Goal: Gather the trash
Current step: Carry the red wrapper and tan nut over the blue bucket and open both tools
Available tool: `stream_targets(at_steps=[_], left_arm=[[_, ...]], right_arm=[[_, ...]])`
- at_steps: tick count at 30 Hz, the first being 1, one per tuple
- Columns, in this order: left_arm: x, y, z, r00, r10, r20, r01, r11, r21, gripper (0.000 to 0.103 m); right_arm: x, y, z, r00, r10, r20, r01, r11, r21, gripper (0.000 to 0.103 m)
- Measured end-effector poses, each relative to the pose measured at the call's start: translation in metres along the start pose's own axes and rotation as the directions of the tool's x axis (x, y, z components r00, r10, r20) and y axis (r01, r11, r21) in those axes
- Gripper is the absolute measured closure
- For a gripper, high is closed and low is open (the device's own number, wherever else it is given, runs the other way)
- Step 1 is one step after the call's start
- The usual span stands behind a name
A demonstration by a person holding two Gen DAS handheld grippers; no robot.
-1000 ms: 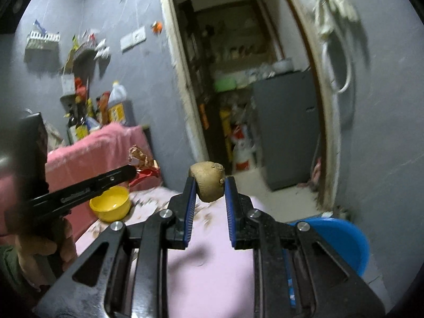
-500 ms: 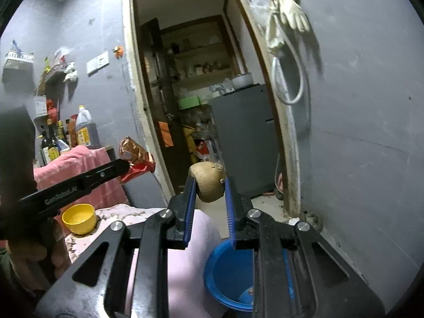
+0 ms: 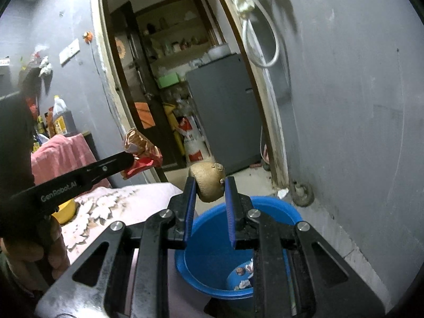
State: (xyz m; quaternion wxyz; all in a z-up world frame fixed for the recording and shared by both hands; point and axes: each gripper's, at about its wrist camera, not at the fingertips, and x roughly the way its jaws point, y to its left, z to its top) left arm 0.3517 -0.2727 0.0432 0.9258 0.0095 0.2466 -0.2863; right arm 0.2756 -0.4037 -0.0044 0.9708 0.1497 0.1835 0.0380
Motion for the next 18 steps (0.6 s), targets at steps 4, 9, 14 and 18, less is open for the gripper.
stream_targets(at_steps=[4,9,14,18], left_arm=[[0.021,0.002,-0.009,0.999,0.006,-0.050,-0.007,1.000,-0.014,0.103],[0.044,0.010,-0.020,0.993,0.012,-0.119,-0.018,0.998,-0.052,0.102],[0.060,0.019,-0.032,0.981,0.013,-0.193,-0.030,0.996,-0.087,0.084],[0.057,0.026,-0.038,0.981,0.018,-0.191,-0.038,0.994,-0.101,0.081]], right_arm=[[0.015,-0.010,-0.008,0.999,-0.004,-0.039,0.005,1.000,0.020,0.072],[0.032,-0.014,-0.014,0.997,-0.006,-0.078,0.009,1.000,0.027,0.072],[0.049,-0.020,-0.021,0.991,-0.019,-0.133,0.025,0.999,0.042,0.071],[0.050,-0.021,-0.025,0.989,-0.030,-0.144,0.038,0.998,0.049,0.070]])
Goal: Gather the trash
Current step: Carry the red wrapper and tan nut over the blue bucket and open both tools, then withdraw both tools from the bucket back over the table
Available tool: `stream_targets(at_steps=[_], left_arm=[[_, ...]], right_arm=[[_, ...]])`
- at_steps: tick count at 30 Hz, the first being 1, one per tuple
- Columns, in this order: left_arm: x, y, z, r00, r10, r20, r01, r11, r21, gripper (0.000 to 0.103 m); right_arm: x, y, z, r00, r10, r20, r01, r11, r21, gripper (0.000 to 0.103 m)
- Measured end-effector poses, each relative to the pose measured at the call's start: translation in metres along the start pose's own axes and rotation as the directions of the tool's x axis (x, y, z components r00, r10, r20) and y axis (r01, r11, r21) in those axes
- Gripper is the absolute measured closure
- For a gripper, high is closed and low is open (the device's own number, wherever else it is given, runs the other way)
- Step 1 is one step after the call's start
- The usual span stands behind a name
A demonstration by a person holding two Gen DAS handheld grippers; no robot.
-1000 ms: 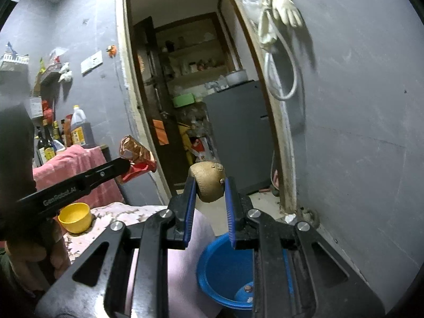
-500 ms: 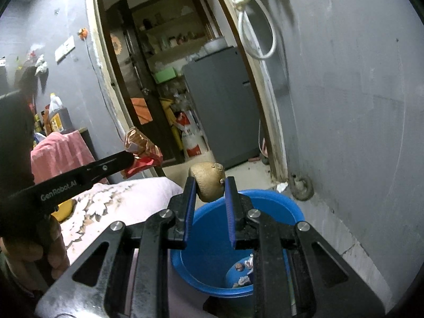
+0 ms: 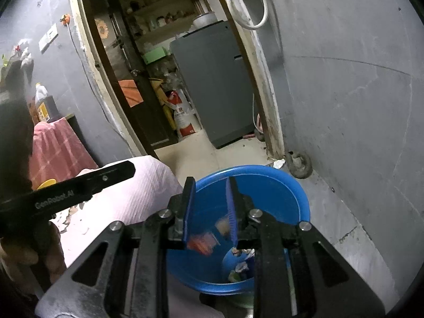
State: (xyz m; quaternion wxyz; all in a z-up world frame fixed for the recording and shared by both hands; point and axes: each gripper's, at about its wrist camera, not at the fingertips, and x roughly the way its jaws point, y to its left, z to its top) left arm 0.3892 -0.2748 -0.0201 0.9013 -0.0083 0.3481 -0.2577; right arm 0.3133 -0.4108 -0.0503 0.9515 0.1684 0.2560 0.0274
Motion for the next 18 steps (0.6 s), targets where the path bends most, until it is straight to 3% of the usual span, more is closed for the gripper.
stream_targets(at_steps=[18], left_arm=[[-0.040,-0.003,0.001,0.998,0.005,0.060,-0.006,1.000,0.008,0.081]], right_arm=[[-0.030,0.017,0.007,0.999,0.006,0.047,-0.006,1.000,-0.013,0.068]])
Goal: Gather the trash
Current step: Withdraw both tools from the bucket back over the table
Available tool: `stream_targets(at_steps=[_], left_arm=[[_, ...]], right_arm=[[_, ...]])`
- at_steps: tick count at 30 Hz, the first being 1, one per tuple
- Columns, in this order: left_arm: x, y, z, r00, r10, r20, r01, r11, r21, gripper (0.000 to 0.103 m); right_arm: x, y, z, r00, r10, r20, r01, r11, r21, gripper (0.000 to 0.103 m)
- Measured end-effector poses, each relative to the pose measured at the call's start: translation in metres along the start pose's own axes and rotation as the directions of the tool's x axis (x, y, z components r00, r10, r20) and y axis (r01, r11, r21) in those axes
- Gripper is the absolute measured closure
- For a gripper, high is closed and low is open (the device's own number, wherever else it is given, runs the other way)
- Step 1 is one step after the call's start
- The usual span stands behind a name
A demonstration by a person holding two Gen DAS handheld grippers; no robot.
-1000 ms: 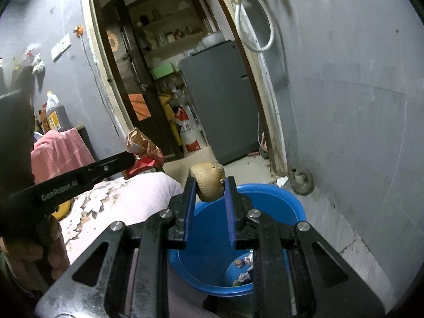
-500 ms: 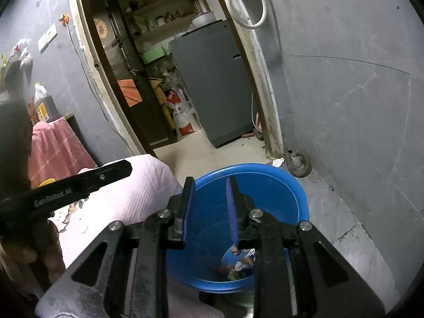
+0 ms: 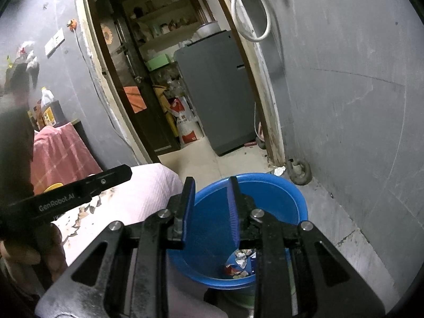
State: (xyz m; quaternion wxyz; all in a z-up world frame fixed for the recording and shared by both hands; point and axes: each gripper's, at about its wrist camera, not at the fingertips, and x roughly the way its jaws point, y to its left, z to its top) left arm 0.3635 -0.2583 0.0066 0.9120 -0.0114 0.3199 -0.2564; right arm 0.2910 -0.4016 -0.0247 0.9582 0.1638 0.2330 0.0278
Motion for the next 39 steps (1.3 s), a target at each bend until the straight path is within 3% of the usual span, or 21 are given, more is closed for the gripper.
stream_targets(at_steps=[12,17,21,30,35,39], left_arm=[[-0.062,0.005,-0.004,0.998,0.023,0.063,-0.022,1.000,-0.020,0.081],[-0.095,0.010,-0.013,0.994,0.042,0.099,-0.038,0.998,-0.042,0.071],[-0.128,0.014,-0.027,0.989,0.073,0.130,-0.067,0.996,-0.051,0.067],[-0.202,0.026,-0.066,0.966,0.140,0.218,-0.121,0.988,-0.097,0.042],[-0.237,0.032,-0.089,0.954,0.165,0.251,-0.138,0.983,-0.123,0.017],[-0.266,0.036,-0.110,0.940,0.195,0.281,-0.155,0.975,-0.160,0.011]], right_arm=[[-0.039,0.032,0.007,0.999,0.023,0.046,-0.021,0.999,-0.038,0.066],[-0.059,0.051,0.006,0.997,0.042,0.059,-0.038,0.997,-0.061,0.062],[-0.076,0.066,0.001,0.996,0.057,0.068,-0.052,0.996,-0.076,0.052],[-0.119,0.101,-0.018,0.992,0.081,0.101,-0.070,0.991,-0.112,0.025],[-0.143,0.119,-0.032,0.988,0.092,0.121,-0.077,0.989,-0.129,0.011],[-0.161,0.133,-0.045,0.984,0.109,0.141,-0.086,0.984,-0.156,0.003]])
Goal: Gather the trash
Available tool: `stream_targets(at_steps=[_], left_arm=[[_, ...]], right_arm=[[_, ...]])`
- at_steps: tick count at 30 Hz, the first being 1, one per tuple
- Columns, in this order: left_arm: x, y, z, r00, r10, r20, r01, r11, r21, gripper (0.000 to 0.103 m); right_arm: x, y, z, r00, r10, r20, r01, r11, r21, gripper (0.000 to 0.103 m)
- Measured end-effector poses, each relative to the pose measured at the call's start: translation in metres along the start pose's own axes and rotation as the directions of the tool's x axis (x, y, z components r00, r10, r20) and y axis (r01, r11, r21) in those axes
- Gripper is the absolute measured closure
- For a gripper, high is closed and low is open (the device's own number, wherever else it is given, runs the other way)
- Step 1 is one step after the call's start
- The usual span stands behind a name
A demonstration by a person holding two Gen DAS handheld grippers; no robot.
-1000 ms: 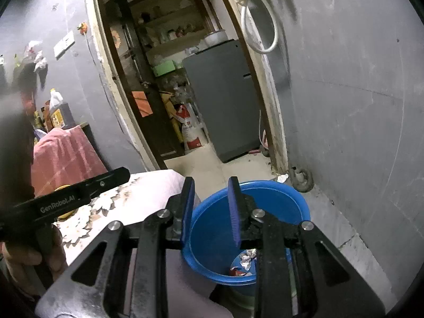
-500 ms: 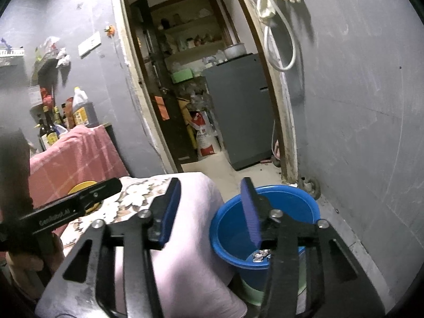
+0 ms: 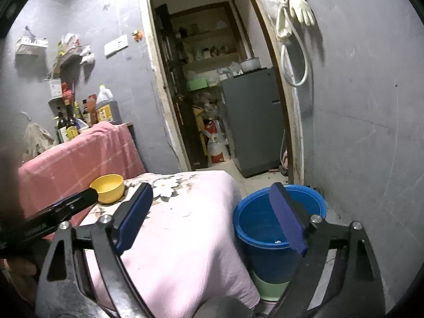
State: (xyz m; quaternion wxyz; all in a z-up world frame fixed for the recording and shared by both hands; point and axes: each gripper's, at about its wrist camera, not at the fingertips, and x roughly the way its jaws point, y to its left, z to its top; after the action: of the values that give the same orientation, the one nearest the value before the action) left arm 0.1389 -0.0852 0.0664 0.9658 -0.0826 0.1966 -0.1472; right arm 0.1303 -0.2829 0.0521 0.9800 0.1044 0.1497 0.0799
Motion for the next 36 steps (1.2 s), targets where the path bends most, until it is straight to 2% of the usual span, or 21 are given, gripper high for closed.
stream_targets(at_steps=[1,8,17,27,36], left_arm=[[-0.006,0.002,-0.002,1.000,0.008,0.007,-0.008,1.000,0.000,0.010],[-0.054,0.013,-0.026,0.995,0.078,0.054,-0.079,0.997,0.026,0.006],[-0.088,0.026,-0.058,0.987,0.140,0.075,-0.143,0.989,0.029,0.006],[-0.107,0.030,-0.088,0.982,0.166,0.090,-0.169,0.985,0.024,0.006],[-0.112,0.035,-0.095,0.980,0.179,0.090,-0.181,0.983,0.017,0.006]], right_arm=[[-0.006,0.005,-0.003,1.000,0.007,0.008,-0.007,1.000,-0.004,0.000],[-0.036,0.025,-0.019,0.998,0.022,0.066,-0.019,0.999,-0.039,0.000],[-0.070,0.045,-0.051,0.996,0.010,0.090,-0.004,0.997,-0.074,0.000],[-0.085,0.051,-0.072,0.998,0.004,0.068,0.003,0.995,-0.105,0.000],[-0.087,0.046,-0.082,0.999,-0.006,0.044,0.010,0.996,-0.091,0.000]])
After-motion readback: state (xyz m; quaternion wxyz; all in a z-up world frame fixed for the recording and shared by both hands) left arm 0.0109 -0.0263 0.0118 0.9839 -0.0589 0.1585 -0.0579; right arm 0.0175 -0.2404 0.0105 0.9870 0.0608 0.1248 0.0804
